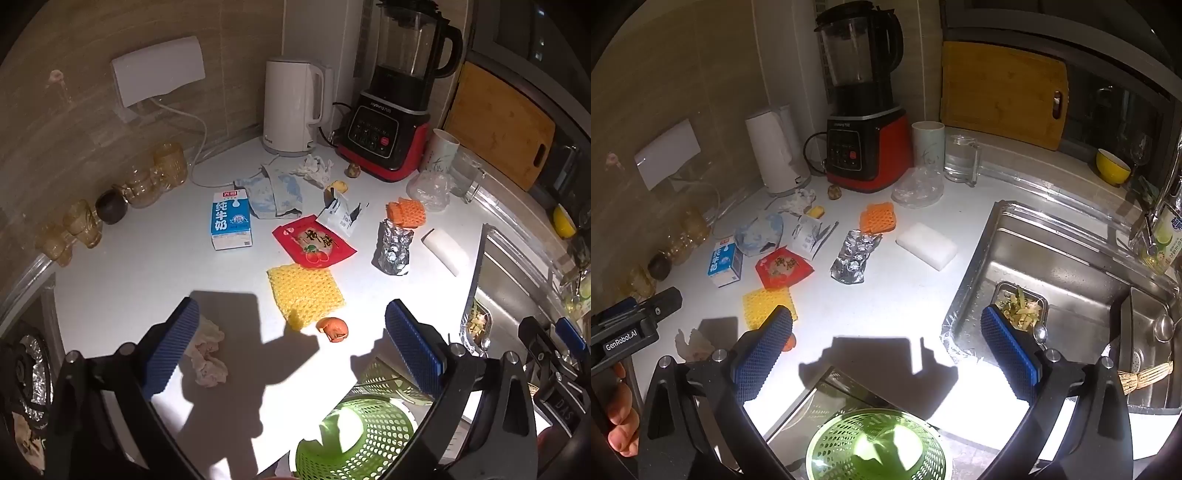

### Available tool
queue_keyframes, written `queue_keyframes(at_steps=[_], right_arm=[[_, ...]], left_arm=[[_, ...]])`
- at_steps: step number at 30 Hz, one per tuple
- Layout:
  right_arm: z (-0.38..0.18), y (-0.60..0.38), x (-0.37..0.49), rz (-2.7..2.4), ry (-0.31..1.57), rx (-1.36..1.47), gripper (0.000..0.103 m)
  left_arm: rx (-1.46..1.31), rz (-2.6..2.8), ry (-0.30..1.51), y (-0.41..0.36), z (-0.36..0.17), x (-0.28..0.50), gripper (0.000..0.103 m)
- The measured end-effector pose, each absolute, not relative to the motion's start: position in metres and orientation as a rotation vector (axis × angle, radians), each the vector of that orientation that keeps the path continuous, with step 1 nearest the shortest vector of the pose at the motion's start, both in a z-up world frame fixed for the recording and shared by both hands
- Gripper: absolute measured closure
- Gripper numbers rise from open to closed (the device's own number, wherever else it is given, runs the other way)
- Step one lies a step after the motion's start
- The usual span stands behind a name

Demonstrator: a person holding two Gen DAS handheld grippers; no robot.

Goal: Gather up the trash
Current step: 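Move both tools toward the crumpled white tissue on the counter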

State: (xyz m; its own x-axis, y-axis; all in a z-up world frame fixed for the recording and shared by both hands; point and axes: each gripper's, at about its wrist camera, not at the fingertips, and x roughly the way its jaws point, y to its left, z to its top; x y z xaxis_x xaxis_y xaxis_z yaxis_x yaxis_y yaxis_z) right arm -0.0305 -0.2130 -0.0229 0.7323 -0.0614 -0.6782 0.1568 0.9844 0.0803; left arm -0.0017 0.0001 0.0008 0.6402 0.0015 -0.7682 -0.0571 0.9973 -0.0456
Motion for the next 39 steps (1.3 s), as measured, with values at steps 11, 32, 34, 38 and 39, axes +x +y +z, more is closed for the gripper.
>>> queue_keyframes(at_steps=[11,32,34,38,39], right_arm=[[-0.024,-0.204,-0.03,-0.119,0.732,0.129,0.002],[-0.026,-0.203,-0.034,-0.127,0.741,0.105,0.002],[-0.026,-0.203,-0.035,-0.126,0.74,0.105,0.002],[-0.025,-0.202,-0.037,-0.127,0.741,0.1,0.002],[-0.025,-0.201,-0.037,-0.128,0.739,0.099,0.002]], left_arm=[[-0.075,0.032,0.897,-0.001,-0.003,-0.004,0.007],[-0.087,0.036,0.904,0.006,-0.007,-0.006,0.007],[-0.087,0.037,0.903,0.006,-0.007,-0.007,0.007],[-0.088,0.036,0.904,0.006,-0.007,-0.005,0.007],[-0.085,0.035,0.904,0.006,-0.006,-0.004,0.007]])
